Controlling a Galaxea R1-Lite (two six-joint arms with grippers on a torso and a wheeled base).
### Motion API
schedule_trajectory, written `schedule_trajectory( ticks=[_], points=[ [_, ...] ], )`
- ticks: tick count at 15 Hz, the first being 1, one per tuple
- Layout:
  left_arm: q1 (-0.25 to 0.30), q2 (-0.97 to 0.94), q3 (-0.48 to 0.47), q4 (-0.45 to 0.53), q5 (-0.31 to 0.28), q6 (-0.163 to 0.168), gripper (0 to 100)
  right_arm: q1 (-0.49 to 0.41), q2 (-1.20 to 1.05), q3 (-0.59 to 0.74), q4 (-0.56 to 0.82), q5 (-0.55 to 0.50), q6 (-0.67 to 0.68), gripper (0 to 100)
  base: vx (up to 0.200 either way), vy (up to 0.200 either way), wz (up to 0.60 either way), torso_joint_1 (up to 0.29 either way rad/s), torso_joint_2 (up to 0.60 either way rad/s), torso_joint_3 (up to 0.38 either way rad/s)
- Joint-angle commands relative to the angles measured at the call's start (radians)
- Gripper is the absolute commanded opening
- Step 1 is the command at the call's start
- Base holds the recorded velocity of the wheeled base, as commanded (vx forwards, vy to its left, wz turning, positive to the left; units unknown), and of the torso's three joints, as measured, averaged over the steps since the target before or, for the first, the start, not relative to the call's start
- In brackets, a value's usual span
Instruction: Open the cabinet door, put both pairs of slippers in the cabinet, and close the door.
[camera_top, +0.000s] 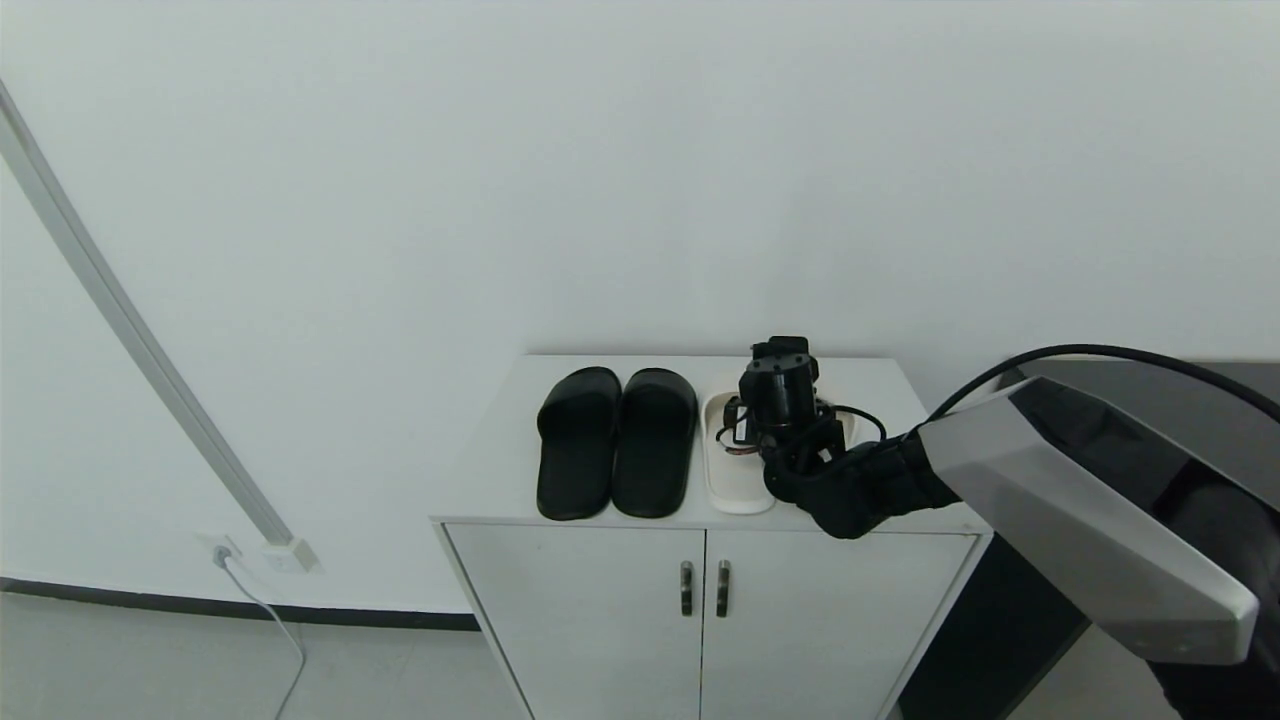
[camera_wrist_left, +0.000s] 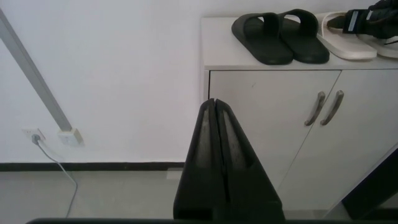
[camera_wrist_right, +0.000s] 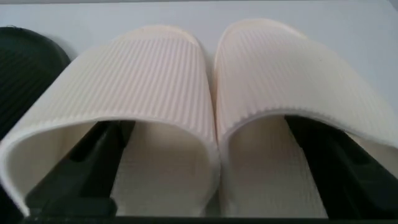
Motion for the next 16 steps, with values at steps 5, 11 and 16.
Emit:
schedule_trajectory(
  ticks=[5, 11, 16],
  points=[
    [0.001, 0.001, 0.000, 0.000, 0.002, 0.000, 0, -0.002, -0.004, -0.017, -0.002, -0.005, -0.001, 0, 0.000, 0.000, 0.00, 0.000, 0.00, 0.000],
    [0.001, 0.001, 0.000, 0.000, 0.002, -0.003, 0, 0.050, -0.278, 0.248, -0.034, -0.003, -0.017, 0, 0.000, 0.000, 0.00, 0.000, 0.00, 0.000],
    [0.001, 0.001, 0.000, 0.000, 0.002, -0.001, 0, 0.133, -0.623, 0.813, -0.197, 0.184, -0.036, 0, 0.000, 0.000, 0.00, 0.000, 0.00, 0.000]
  ],
)
